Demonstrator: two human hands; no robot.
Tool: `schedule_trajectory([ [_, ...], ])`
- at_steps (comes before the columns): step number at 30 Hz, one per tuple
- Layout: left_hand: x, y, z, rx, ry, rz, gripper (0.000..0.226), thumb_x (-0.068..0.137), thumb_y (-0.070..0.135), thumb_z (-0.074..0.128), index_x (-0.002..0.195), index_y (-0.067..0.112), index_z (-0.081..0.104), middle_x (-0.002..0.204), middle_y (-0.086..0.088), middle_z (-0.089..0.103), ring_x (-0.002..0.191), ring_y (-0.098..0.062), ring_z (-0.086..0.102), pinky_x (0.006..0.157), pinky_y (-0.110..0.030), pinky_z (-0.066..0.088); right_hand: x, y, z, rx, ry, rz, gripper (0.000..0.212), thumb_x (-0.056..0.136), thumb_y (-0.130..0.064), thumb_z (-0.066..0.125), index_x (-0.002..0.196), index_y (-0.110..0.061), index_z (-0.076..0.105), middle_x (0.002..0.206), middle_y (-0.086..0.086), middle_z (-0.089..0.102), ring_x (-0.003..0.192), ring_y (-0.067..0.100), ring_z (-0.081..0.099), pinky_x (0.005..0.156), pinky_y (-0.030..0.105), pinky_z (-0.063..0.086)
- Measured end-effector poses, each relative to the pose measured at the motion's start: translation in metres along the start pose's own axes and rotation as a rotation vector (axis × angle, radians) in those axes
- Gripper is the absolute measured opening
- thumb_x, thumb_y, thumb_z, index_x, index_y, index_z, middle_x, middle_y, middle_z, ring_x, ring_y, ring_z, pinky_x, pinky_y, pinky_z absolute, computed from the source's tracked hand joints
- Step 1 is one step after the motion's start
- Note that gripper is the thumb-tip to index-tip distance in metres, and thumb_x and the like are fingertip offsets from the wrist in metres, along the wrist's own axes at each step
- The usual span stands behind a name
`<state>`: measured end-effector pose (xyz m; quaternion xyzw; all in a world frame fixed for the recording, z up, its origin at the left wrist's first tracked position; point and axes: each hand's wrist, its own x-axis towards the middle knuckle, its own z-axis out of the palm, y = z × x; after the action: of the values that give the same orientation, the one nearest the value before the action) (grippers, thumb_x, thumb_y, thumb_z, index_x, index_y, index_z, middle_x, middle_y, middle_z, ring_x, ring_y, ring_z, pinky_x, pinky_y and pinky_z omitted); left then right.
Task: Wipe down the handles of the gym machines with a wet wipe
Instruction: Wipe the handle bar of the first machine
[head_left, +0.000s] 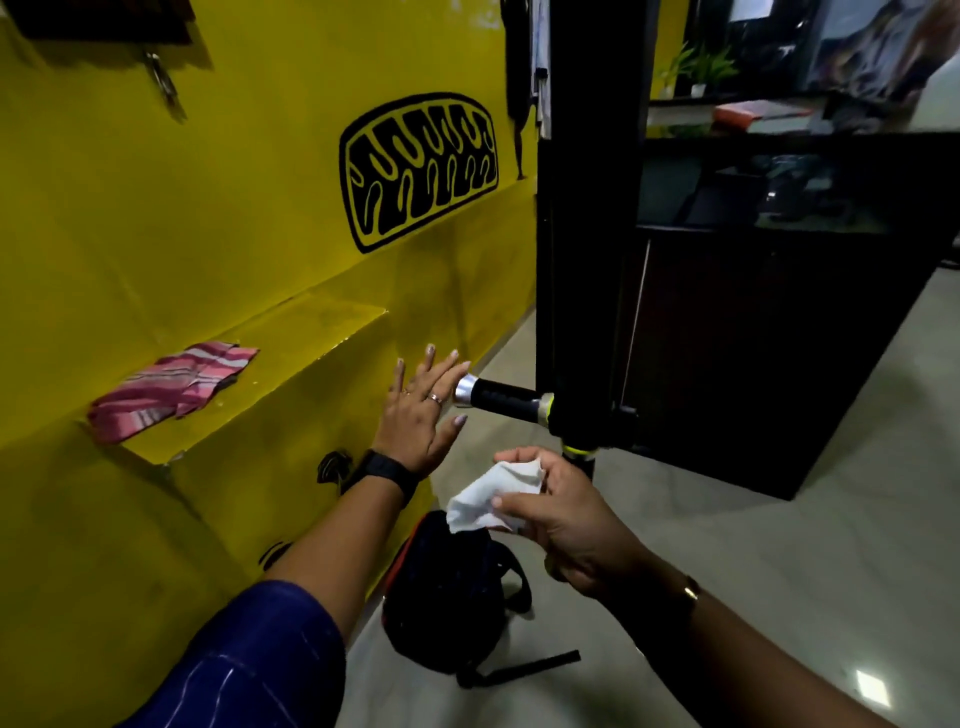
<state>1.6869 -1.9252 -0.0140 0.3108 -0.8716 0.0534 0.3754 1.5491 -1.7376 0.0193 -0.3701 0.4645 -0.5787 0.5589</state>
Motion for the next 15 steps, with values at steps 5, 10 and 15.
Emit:
schedule_trajectory([
  [5,0.013,0.03,0.011,-0.913,0.096,-0.571,0.066,0.08,0.081,0.033,0.107,0.028,0.06,0.119,0.007,0.065,0.127,-0.019,0.051,0.099,-0.034,0.043,0.032,-0.013,0.005,-0.611,0.175,-0.519,0.015,0.082,-0.005,0.069,0.084,-0.014,0.057,0.074,-0.002,0.058,0.066,0.001,0.051,0.059,0.02,0.042],
  [10,0.027,0.043,0.01,-1.354,0.194,-0.983,0.066,0.099,0.061,0.012,0.095,0.015,0.059,0.068,0.005,0.07,0.062,-0.005,0.065,0.068,-0.026,0.045,0.067,-0.022,0.016,-1.138,0.334,-1.069,0.042,0.085,0.002,0.054,0.124,-0.01,0.062,0.119,0.013,0.065,0.101,0.023,0.063,0.082,0.031,0.052],
  [15,0.037,0.038,0.004,-1.585,0.126,-1.067,0.083,0.093,0.069,0.005,0.107,0.013,0.064,0.089,-0.008,0.074,0.087,-0.019,0.066,0.082,-0.033,0.048,0.11,-0.024,0.03,-1.57,0.43,-1.018,0.025,0.079,-0.008,0.056,0.1,-0.001,0.068,0.103,0.018,0.067,0.097,0.035,0.065,0.082,0.039,0.054],
])
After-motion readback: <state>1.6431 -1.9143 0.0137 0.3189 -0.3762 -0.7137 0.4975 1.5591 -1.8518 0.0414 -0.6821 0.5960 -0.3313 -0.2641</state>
